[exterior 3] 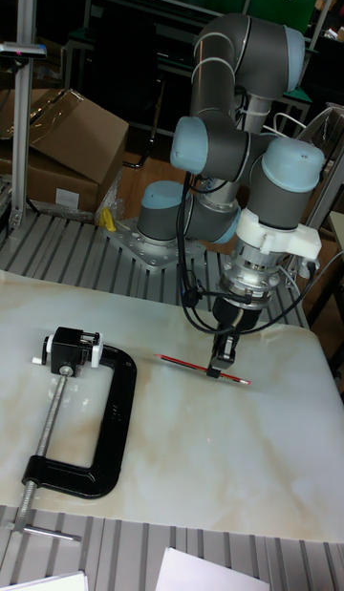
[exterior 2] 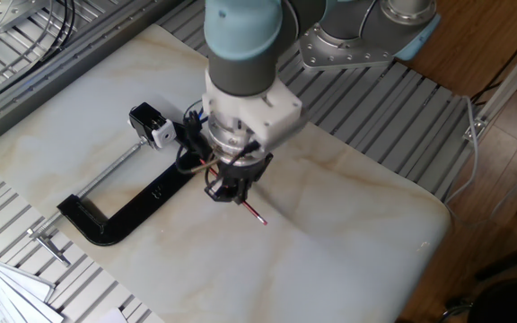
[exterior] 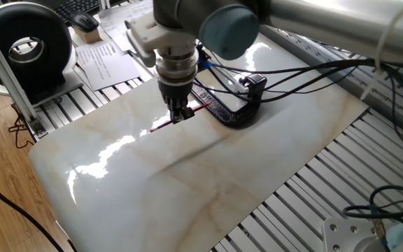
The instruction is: Insert the pencil into the pencil sharpener
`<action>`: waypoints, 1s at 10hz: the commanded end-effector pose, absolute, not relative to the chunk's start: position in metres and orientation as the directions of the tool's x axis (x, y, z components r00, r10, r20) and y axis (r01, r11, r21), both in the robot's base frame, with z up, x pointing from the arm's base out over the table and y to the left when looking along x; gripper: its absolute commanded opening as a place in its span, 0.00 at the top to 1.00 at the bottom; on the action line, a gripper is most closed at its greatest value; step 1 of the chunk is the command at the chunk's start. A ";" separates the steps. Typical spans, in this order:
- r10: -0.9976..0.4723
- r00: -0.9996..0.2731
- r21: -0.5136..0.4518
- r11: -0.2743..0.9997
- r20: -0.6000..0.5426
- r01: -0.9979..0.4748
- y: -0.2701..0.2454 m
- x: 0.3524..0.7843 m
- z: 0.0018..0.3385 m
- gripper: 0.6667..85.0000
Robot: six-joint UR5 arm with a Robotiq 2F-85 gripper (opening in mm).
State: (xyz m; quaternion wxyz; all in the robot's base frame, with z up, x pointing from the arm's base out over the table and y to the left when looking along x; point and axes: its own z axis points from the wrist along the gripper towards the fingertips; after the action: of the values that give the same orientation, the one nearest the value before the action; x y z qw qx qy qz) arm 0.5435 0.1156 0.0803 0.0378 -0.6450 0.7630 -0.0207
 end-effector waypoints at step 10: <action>-0.994 -0.075 -0.102 0.083 -0.076 -0.991 0.095 0.536 0.053 1.00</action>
State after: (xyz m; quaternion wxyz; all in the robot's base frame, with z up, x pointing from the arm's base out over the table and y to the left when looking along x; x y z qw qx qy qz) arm 0.5452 0.1015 0.0618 0.0641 -0.6663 0.7426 -0.0213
